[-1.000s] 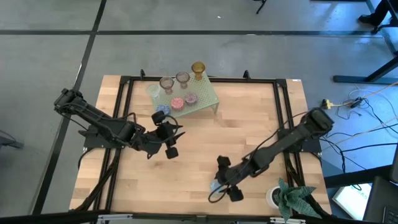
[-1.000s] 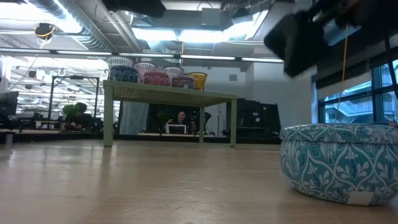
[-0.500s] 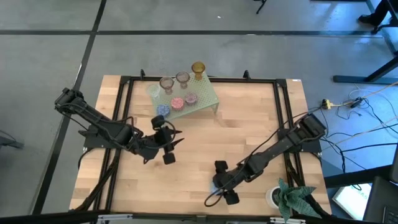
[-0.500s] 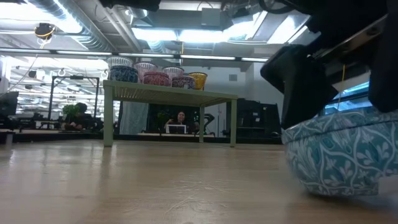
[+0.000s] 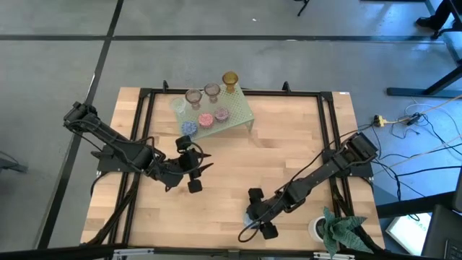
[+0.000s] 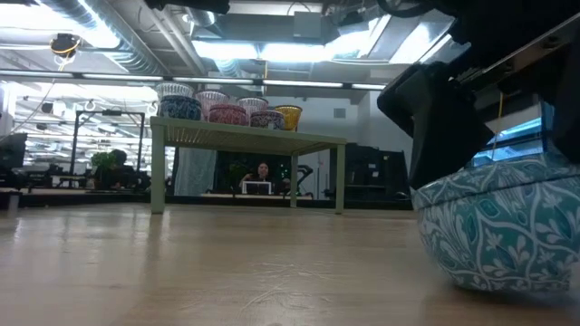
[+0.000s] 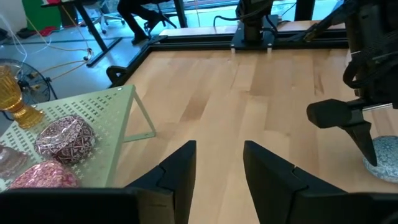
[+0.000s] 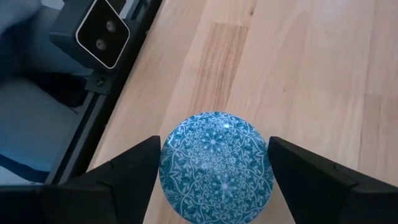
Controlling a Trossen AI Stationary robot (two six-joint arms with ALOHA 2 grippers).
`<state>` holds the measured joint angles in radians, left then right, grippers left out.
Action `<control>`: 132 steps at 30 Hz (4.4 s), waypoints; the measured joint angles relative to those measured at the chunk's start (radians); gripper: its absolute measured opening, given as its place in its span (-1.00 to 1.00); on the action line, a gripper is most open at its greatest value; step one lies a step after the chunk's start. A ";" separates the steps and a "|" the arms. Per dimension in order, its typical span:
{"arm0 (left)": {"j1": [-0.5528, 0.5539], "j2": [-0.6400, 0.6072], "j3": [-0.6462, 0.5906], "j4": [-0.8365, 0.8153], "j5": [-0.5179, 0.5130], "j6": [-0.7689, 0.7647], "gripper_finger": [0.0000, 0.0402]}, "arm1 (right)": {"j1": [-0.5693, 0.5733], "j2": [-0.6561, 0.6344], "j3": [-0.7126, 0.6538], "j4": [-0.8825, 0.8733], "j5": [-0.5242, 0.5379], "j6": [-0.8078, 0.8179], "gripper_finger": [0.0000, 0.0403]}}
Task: Pick & Place candle stick holders
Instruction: Put the light blue scented candle on the shelf aligned with the other scented candles
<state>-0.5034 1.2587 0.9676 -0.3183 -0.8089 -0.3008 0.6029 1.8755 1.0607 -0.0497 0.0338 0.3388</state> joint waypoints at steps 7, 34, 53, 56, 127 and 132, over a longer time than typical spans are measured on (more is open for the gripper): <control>0.000 0.000 0.000 0.000 0.000 0.000 -0.35 | 0.000 0.002 0.008 -0.001 -0.001 -0.026 0.49; 0.000 0.000 0.000 0.000 0.018 -0.001 -0.35 | 0.021 0.052 0.151 -0.193 0.003 0.017 0.48; 0.000 0.000 0.000 0.000 0.023 -0.001 -0.35 | 0.044 0.061 0.140 -0.187 0.036 0.021 0.49; 0.000 0.000 0.000 0.000 0.023 -0.001 -0.35 | 0.050 0.062 0.138 -0.178 0.062 0.037 0.49; 0.000 0.000 0.000 0.001 0.026 0.000 -0.35 | -0.044 0.060 0.135 -0.254 0.233 -0.135 0.48; 0.000 0.000 0.000 0.001 0.026 0.000 -0.35 | -0.040 0.060 0.135 -0.246 0.255 -0.137 0.49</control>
<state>-0.5034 1.2587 0.9678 -0.3178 -0.7830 -0.3008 0.5632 1.9356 1.1956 -0.2956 0.2883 0.2014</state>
